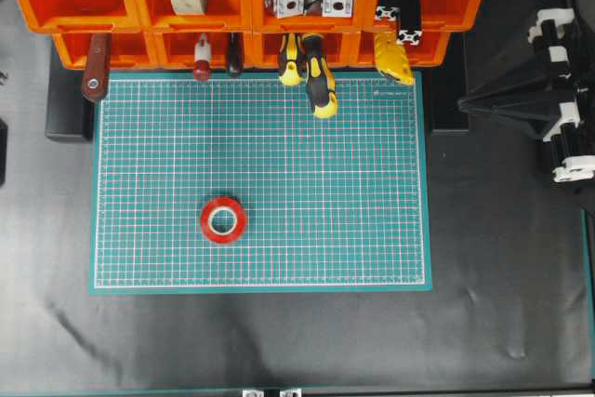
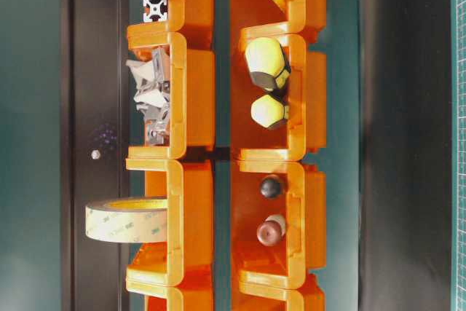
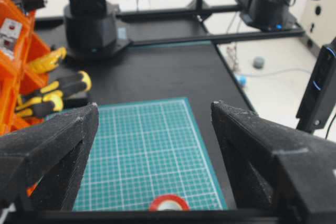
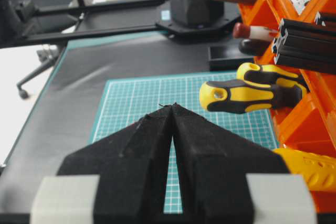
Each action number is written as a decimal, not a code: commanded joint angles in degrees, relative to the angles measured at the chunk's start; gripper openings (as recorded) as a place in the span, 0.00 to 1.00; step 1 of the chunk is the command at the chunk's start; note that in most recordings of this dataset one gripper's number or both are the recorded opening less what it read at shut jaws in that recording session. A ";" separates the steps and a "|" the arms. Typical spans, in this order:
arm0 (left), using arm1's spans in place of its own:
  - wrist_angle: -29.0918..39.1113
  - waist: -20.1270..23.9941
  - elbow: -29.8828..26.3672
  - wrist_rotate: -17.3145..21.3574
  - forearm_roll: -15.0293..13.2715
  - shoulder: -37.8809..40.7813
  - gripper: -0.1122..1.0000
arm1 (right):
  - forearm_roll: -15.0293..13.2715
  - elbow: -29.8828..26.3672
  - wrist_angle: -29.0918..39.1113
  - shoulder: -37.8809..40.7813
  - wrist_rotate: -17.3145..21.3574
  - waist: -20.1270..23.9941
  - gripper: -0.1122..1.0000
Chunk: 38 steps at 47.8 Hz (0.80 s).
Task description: Pick vinyl tape from container rack with left arm.
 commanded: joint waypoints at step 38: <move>-0.70 0.18 0.00 -0.62 -0.26 0.35 0.85 | 0.18 -1.23 -0.18 -0.18 -0.09 0.09 0.09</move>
